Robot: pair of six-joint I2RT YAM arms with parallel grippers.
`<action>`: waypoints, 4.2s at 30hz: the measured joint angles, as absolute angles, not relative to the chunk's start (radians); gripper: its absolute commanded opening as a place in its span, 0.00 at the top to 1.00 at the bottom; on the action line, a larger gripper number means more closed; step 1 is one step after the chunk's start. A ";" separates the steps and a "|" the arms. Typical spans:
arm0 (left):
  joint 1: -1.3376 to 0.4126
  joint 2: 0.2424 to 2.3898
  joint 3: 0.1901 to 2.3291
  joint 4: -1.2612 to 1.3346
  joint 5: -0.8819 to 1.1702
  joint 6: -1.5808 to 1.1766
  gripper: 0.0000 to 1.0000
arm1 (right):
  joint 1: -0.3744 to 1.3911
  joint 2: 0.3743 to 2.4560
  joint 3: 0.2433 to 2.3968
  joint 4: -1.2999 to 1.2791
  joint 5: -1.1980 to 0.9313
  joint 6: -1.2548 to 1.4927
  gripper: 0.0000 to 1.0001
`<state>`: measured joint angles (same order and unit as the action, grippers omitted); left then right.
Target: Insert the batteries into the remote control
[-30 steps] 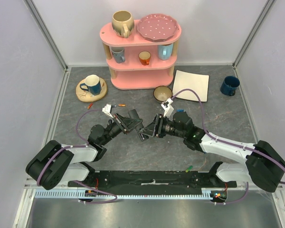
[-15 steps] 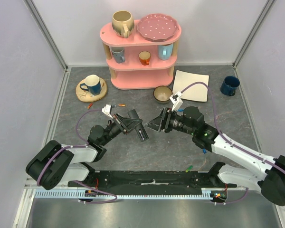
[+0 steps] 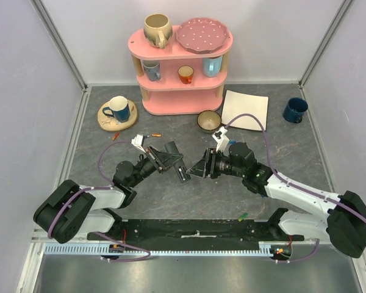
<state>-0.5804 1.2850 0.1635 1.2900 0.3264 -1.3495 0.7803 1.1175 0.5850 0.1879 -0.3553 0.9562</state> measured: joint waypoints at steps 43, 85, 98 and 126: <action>-0.580 1.222 0.087 1.290 0.362 -1.348 0.98 | 0.741 1.072 0.870 -0.347 0.274 0.583 0.31; -0.580 0.604 0.049 0.935 0.339 -1.224 0.98 | 0.432 1.831 1.040 -0.123 0.336 0.487 0.28; -0.580 0.603 0.049 0.921 0.338 -1.222 0.98 | 0.427 1.830 1.025 -0.089 0.319 0.487 0.44; -0.580 0.601 0.049 0.914 0.323 -1.217 0.98 | 0.619 1.483 0.781 -0.111 0.327 0.580 0.61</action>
